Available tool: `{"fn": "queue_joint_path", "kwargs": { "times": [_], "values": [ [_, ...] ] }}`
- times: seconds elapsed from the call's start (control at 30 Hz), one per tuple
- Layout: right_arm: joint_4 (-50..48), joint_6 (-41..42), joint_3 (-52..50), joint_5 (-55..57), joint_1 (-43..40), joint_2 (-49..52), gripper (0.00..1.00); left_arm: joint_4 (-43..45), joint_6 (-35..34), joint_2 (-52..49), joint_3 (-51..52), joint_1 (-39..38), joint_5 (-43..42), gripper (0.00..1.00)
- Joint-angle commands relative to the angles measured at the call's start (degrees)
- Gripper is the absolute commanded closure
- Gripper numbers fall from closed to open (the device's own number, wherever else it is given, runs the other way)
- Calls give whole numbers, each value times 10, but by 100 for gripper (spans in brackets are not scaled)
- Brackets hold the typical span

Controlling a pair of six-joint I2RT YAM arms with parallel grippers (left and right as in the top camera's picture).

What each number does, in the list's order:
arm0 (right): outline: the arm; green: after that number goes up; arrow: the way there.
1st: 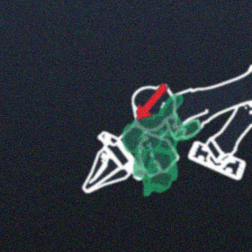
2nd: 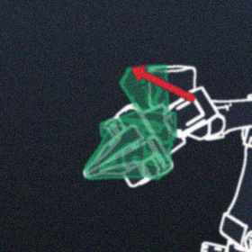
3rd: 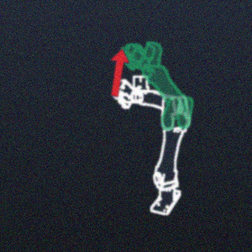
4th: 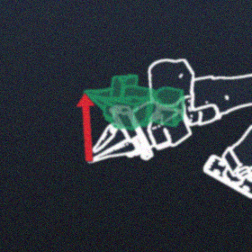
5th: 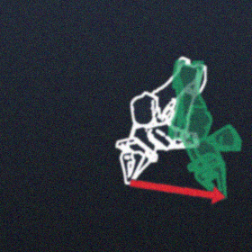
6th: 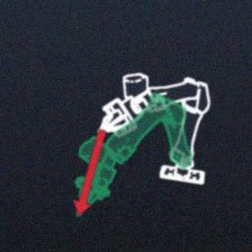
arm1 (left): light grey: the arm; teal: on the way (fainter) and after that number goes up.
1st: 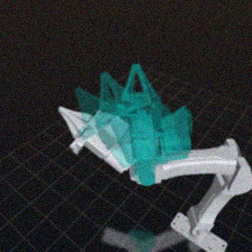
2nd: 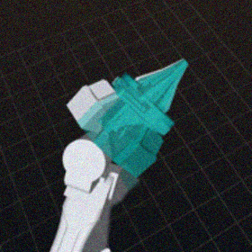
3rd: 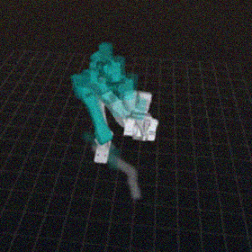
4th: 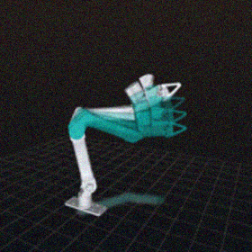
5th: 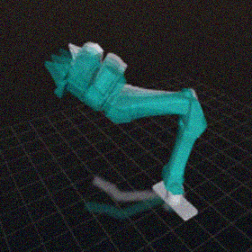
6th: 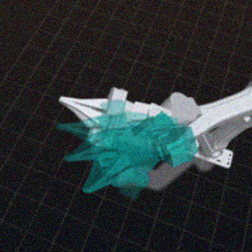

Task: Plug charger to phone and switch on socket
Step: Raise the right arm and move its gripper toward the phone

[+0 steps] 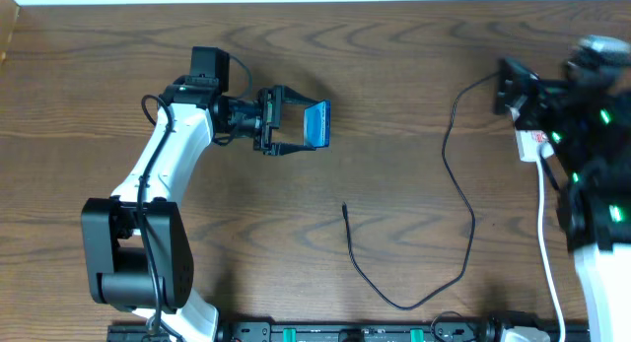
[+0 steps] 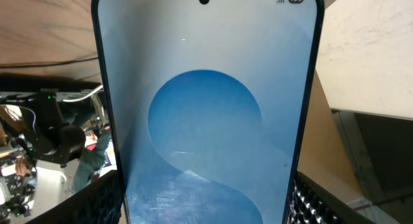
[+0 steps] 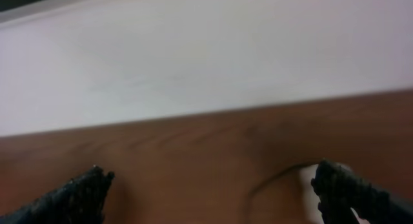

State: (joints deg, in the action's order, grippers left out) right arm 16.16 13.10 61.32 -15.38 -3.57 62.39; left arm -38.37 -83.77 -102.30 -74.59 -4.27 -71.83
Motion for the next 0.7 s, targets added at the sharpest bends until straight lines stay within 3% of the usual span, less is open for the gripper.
{"fn": "queue_joint_path", "kwargs": {
  "times": [0.0, 0.2, 0.47, 0.67],
  "values": [
    [-6, 117, 23, -200, 3, 83, 1, 2, 10, 21, -8, 1, -21, 93],
    [-39, 217, 23, -370, 9, 216, 1, 2, 9, 21, -7, 1, 0, 92],
    [-42, 231, 23, -377, 39, 312, 1, 1, 9, 21, -7, 1, 66, 93],
    [-42, 212, 23, -377, 74, 343, 1, 1, 9, 21, -7, -9, 167, 93]
  ]
}}
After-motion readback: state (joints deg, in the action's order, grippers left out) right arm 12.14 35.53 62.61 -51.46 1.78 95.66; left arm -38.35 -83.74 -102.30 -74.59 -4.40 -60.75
